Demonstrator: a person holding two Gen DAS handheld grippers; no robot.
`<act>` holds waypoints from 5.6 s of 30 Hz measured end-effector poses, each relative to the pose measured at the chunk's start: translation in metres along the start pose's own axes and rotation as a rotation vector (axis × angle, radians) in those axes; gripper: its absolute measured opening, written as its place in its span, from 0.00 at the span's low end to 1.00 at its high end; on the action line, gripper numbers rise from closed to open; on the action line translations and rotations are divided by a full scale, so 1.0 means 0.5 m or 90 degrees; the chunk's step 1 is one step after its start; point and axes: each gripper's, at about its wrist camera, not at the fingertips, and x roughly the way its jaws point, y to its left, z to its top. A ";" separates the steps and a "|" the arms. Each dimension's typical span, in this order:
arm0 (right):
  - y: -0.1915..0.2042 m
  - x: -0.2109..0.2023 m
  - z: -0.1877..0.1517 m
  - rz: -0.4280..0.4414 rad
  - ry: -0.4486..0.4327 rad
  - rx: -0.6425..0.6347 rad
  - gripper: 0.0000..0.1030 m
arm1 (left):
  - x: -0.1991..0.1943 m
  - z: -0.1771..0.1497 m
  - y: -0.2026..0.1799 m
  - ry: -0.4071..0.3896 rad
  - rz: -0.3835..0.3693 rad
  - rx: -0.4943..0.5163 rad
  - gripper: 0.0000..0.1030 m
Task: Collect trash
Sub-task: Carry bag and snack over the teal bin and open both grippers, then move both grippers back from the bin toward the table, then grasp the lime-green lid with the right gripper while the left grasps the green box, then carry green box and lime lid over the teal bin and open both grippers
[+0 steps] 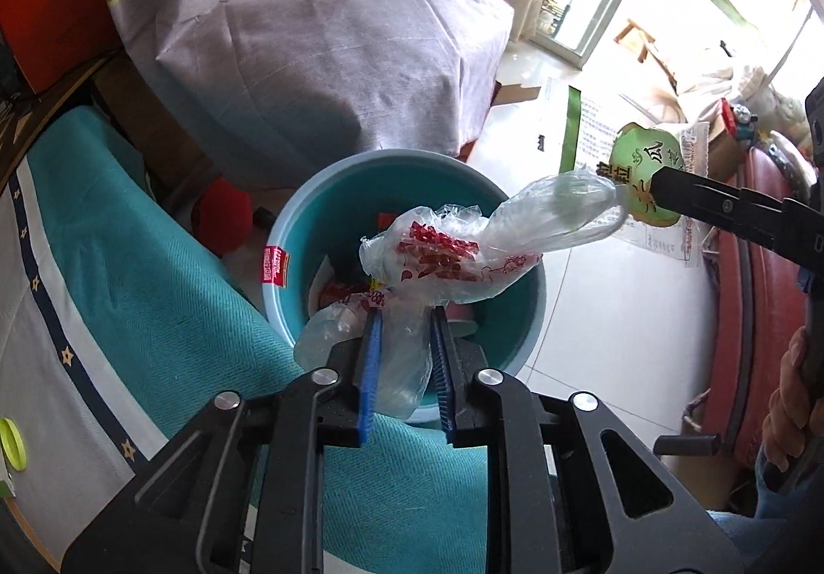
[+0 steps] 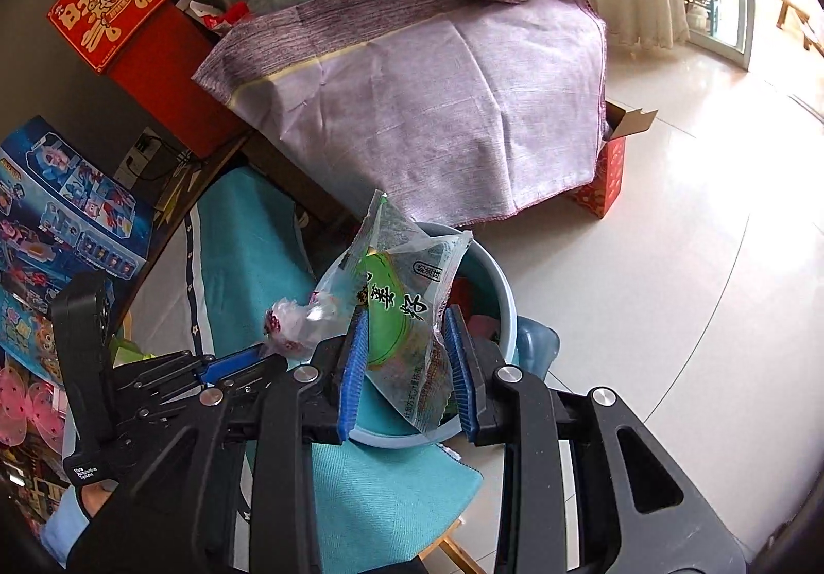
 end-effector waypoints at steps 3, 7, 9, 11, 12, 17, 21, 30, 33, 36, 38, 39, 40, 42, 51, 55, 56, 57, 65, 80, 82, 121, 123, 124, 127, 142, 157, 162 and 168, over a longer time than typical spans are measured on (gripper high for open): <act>-0.002 0.012 0.003 -0.006 0.006 0.003 0.28 | 0.005 0.008 0.007 0.000 0.005 -0.007 0.74; 0.001 0.031 0.007 -0.011 0.017 0.003 0.28 | -0.002 0.004 0.022 -0.008 0.014 -0.019 0.91; 0.008 0.041 0.007 -0.011 0.025 -0.002 0.28 | 0.000 -0.003 0.032 0.001 0.014 -0.026 0.92; 0.015 0.052 0.008 -0.012 0.033 -0.008 0.28 | -0.002 -0.013 0.040 0.003 0.013 -0.033 0.92; 0.019 0.059 0.009 -0.013 0.037 -0.011 0.28 | -0.004 -0.018 0.044 0.003 0.012 -0.037 0.92; 0.038 0.099 0.012 -0.008 0.065 -0.017 0.46 | -0.010 -0.041 0.060 0.003 0.015 -0.045 0.94; 0.045 0.122 0.005 -0.013 0.083 -0.011 0.71 | -0.008 -0.053 0.073 0.009 0.015 -0.054 0.94; 0.044 0.149 -0.015 -0.072 0.132 -0.005 0.76 | -0.011 -0.076 0.096 0.013 0.004 -0.082 0.94; 0.060 0.149 -0.019 -0.073 0.133 -0.014 0.76 | -0.020 -0.084 0.105 0.008 0.005 -0.090 0.95; 0.089 0.153 -0.022 -0.068 0.138 -0.031 0.76 | -0.035 -0.097 0.117 0.005 0.012 -0.100 0.95; 0.113 0.157 -0.024 -0.063 0.142 -0.046 0.76 | -0.048 -0.108 0.130 -0.001 0.017 -0.110 0.95; 0.128 0.160 -0.027 -0.059 0.146 -0.056 0.76 | -0.055 -0.114 0.140 -0.004 0.019 -0.116 0.95; 0.143 0.163 -0.030 -0.057 0.149 -0.063 0.76 | -0.061 -0.120 0.149 -0.007 0.021 -0.122 0.95; 0.175 0.169 -0.038 -0.052 0.153 -0.081 0.79 | -0.075 -0.135 0.170 -0.012 0.026 -0.138 0.95; 0.327 0.204 -0.091 -0.020 0.179 -0.168 0.80 | -0.145 -0.219 0.269 -0.041 0.049 -0.211 0.95; 0.408 0.228 -0.121 -0.004 0.202 -0.216 0.80 | -0.181 -0.273 0.325 -0.057 0.063 -0.250 0.95; 0.431 0.234 -0.129 0.000 0.207 -0.231 0.80 | -0.188 -0.287 0.339 -0.060 0.067 -0.262 0.95; 0.454 0.239 -0.136 0.004 0.211 -0.246 0.80 | -0.198 -0.304 0.356 -0.064 0.071 -0.276 0.95; 0.644 0.288 -0.181 0.034 0.234 -0.346 0.80 | -0.266 -0.442 0.510 -0.094 0.114 -0.386 0.95; 0.912 0.466 -0.275 0.058 0.284 -0.462 0.80 | -0.339 -0.617 0.736 -0.144 0.175 -0.542 0.95; 0.936 0.487 -0.282 0.056 0.286 -0.472 0.80 | -0.339 -0.620 0.747 -0.145 0.185 -0.538 0.95; 0.892 0.482 -0.261 0.084 0.274 -0.433 0.52 | -0.307 -0.548 0.824 -0.175 0.287 -0.588 0.05; 0.881 0.471 -0.254 0.092 0.272 -0.422 0.52 | -0.317 -0.547 0.816 -0.182 0.289 -0.585 0.04; 0.875 0.463 -0.250 0.095 0.270 -0.417 0.52 | -0.323 -0.545 0.808 -0.184 0.291 -0.580 0.04; 0.854 0.440 -0.236 0.101 0.259 -0.399 0.52 | -0.338 -0.535 0.785 -0.193 0.301 -0.566 0.04; 0.668 0.283 -0.172 0.103 0.190 -0.301 0.52 | -0.354 -0.444 0.611 -0.192 0.264 -0.450 0.04; 0.394 0.145 -0.106 0.095 0.107 -0.165 0.52 | -0.284 -0.277 0.381 -0.159 0.205 -0.284 0.04; 0.308 0.122 -0.084 0.095 0.087 -0.102 0.52 | -0.253 -0.224 0.310 -0.144 0.193 -0.229 0.04; 0.224 0.090 -0.056 0.081 0.057 -0.061 0.52 | -0.209 -0.173 0.240 -0.124 0.173 -0.180 0.04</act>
